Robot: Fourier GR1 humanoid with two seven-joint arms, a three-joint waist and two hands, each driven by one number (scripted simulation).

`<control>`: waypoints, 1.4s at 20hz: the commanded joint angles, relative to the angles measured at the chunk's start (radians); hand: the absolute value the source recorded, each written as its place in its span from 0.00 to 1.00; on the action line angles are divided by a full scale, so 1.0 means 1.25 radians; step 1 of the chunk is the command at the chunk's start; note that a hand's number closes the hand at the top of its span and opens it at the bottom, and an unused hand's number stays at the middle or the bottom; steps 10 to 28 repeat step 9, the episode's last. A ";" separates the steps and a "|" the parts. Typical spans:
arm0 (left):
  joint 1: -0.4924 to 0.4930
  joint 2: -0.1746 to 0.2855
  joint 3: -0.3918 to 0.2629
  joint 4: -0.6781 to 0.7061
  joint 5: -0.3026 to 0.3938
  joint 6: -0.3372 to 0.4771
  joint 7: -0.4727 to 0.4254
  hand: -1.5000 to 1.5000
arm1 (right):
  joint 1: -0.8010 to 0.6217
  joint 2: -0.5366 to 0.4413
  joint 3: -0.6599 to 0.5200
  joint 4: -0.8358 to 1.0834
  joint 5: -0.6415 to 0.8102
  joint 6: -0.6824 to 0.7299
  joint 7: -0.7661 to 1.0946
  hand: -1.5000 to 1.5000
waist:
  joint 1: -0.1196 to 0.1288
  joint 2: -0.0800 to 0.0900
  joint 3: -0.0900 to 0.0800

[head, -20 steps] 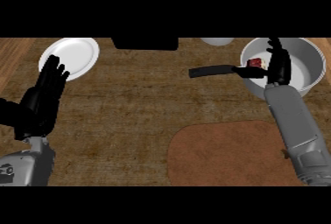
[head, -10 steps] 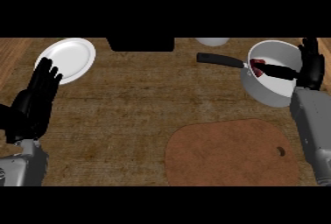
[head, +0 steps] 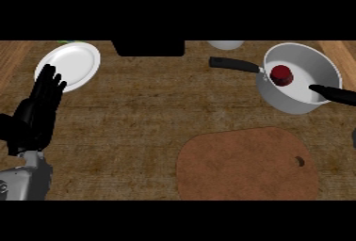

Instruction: Pick the cupcake from the cutting board and place it in the pot

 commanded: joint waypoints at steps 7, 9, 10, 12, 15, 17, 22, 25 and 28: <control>0.033 -0.001 0.005 -0.046 0.014 -0.014 0.024 0.50 | 0.112 -0.081 0.011 -0.073 -0.073 0.103 0.010 0.00 | 0.002 0.000 0.000; -0.040 0.004 0.005 0.015 -0.003 -0.001 0.016 0.50 | 0.097 -0.083 0.026 -0.049 -0.069 0.092 0.009 0.00 | 0.002 0.001 0.000; -0.040 0.004 0.005 0.015 -0.003 -0.001 0.016 0.50 | 0.097 -0.083 0.026 -0.049 -0.069 0.092 0.009 0.00 | 0.002 0.001 0.000; -0.040 0.004 0.005 0.015 -0.003 -0.001 0.016 0.50 | 0.097 -0.083 0.026 -0.049 -0.069 0.092 0.009 0.00 | 0.002 0.001 0.000; -0.040 0.004 0.005 0.015 -0.003 -0.001 0.016 0.50 | 0.097 -0.083 0.026 -0.049 -0.069 0.092 0.009 0.00 | 0.002 0.001 0.000; -0.040 0.004 0.005 0.015 -0.003 -0.001 0.016 0.50 | 0.097 -0.083 0.026 -0.049 -0.069 0.092 0.009 0.00 | 0.002 0.001 0.000; -0.040 0.004 0.005 0.015 -0.003 -0.001 0.016 0.50 | 0.097 -0.083 0.026 -0.049 -0.069 0.092 0.009 0.00 | 0.002 0.001 0.000; -0.040 0.004 0.005 0.015 -0.003 -0.001 0.016 0.50 | 0.097 -0.083 0.026 -0.049 -0.069 0.092 0.009 0.00 | 0.002 0.001 0.000; -0.040 0.004 0.005 0.015 -0.003 -0.001 0.016 0.50 | 0.097 -0.083 0.026 -0.049 -0.069 0.092 0.009 0.00 | 0.002 0.001 0.000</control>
